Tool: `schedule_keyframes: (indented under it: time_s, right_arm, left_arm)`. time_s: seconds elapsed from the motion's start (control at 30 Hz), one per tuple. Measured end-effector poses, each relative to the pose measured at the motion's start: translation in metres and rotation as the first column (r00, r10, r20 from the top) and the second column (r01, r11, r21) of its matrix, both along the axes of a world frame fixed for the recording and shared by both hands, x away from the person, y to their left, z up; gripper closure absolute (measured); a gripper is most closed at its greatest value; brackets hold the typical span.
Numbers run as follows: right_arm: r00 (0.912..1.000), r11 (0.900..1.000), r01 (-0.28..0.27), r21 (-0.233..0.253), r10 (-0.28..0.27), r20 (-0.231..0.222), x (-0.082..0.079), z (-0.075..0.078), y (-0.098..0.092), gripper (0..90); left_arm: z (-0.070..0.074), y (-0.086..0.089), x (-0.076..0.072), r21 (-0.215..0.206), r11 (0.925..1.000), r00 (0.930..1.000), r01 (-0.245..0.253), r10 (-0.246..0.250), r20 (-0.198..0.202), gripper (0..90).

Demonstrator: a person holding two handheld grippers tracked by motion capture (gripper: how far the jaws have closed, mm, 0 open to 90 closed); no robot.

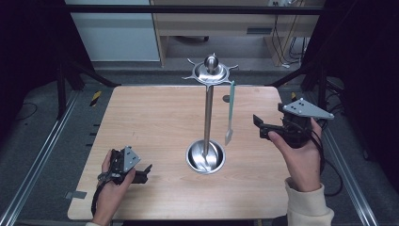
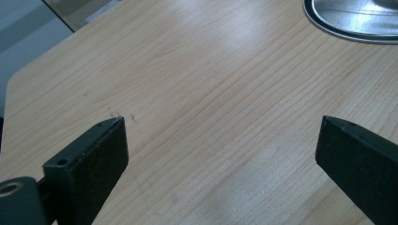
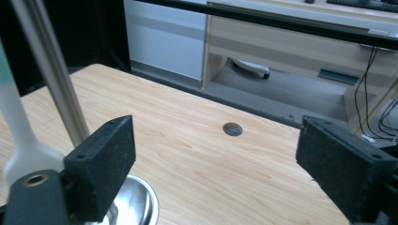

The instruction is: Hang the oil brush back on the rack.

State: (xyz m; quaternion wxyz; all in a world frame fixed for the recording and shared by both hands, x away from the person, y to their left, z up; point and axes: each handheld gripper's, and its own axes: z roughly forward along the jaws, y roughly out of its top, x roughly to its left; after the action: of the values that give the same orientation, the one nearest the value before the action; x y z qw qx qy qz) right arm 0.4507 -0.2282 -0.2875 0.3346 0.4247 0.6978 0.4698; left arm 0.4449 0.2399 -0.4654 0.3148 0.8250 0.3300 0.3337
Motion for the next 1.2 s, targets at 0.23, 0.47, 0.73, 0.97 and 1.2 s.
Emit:
schedule_keyframes:
  time_s: [0.23, 0.47, 0.73, 0.97, 1.2]
  right_arm:
    - [0.9998, 1.0, 0.019, -0.015, -0.02, -0.003, 0.004, -0.007, -0.011, 8.2]
    - [0.9977, 0.997, 0.059, -0.053, -0.061, -0.03, 0.011, -0.02, -0.021, 11.8]
    - [0.9927, 0.991, 0.094, -0.096, -0.101, -0.067, 0.02, -0.037, -0.028, 13.5]
    - [0.985, 0.987, 0.096, -0.128, -0.113, -0.131, 0.028, -0.054, -0.032, 15.9]
    - [0.9732, 0.981, 0.117, -0.157, -0.145, -0.178, 0.037, -0.073, -0.036, 12.5]
  left_arm:
    - [0.0, 0.0, 0.0, 0.001, 1.0, 1.0, -0.001, 0.001, -0.001, 2.4]
    - [0.0, 0.0, 0.0, 0.001, 1.0, 1.0, 0.0, 0.0, -0.002, 2.4]
    - [0.0, 0.0, 0.0, 0.002, 1.0, 1.0, 0.004, -0.004, -0.003, 2.4]
    - [0.0, 0.0, 0.0, 0.003, 1.0, 1.0, 0.005, -0.005, -0.005, 2.4]
    - [0.0, -0.001, 0.0, 0.002, 1.0, 1.0, 0.005, -0.005, -0.005, 2.4]
